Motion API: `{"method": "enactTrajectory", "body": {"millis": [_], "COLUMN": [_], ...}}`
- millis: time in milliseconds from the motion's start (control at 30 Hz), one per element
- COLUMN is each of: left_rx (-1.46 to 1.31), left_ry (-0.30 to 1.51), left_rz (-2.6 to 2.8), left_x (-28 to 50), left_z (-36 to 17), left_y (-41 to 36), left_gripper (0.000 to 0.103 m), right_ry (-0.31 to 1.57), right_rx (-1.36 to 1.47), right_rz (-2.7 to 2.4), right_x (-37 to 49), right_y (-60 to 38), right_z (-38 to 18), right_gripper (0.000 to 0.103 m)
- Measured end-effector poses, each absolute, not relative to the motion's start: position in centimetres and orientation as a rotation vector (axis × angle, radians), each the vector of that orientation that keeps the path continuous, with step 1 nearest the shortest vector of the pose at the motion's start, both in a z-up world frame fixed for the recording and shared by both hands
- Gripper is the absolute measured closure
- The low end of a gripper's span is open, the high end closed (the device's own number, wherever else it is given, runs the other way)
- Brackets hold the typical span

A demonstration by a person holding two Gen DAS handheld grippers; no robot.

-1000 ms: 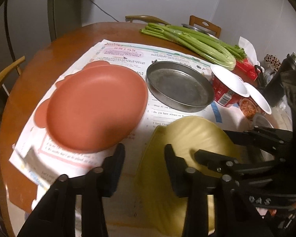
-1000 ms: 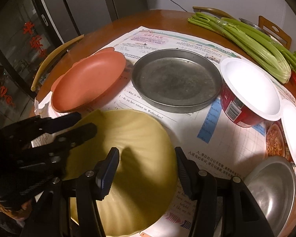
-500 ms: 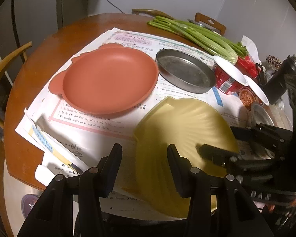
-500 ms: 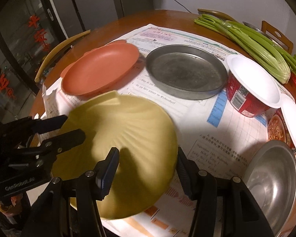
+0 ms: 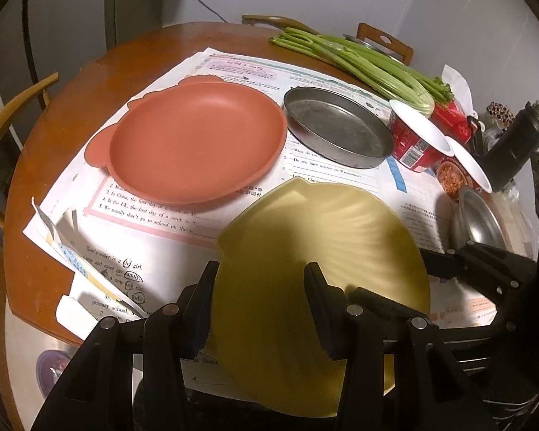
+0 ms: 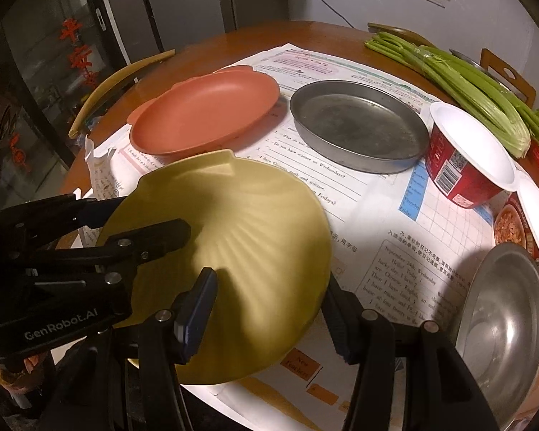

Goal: Organize plates and bowls
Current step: 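Carry the yellow plate with the left gripper toward the orange plate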

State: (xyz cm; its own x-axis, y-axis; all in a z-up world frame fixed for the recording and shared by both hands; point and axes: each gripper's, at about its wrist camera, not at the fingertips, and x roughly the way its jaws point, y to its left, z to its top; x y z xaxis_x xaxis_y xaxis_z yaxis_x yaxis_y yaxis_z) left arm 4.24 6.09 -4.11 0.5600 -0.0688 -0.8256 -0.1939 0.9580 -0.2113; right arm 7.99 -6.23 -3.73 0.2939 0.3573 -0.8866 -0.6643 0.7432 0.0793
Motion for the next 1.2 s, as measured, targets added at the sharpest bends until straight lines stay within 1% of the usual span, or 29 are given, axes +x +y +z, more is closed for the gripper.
{"method": "enactTrajectory", "body": {"millis": [433, 1200], "left_rx": [-0.301, -0.342], "left_ry": [0.947, 0.828], "left_rz": [0.071, 0.11], "left_x": [3.9, 4.2], "left_z": [-2.9, 1.6], "left_y": [5.9, 9.3], "left_gripper": [0.054, 0.054], "right_ry": [1.06, 0.937], "right_rx": [-0.293, -0.3], "right_rz": [0.68, 0.722], "right_x": [7.8, 8.5], "right_y": [-6.9, -4.3], "right_z": [-2.8, 2.1], "right_gripper": [0.046, 0.046]}}
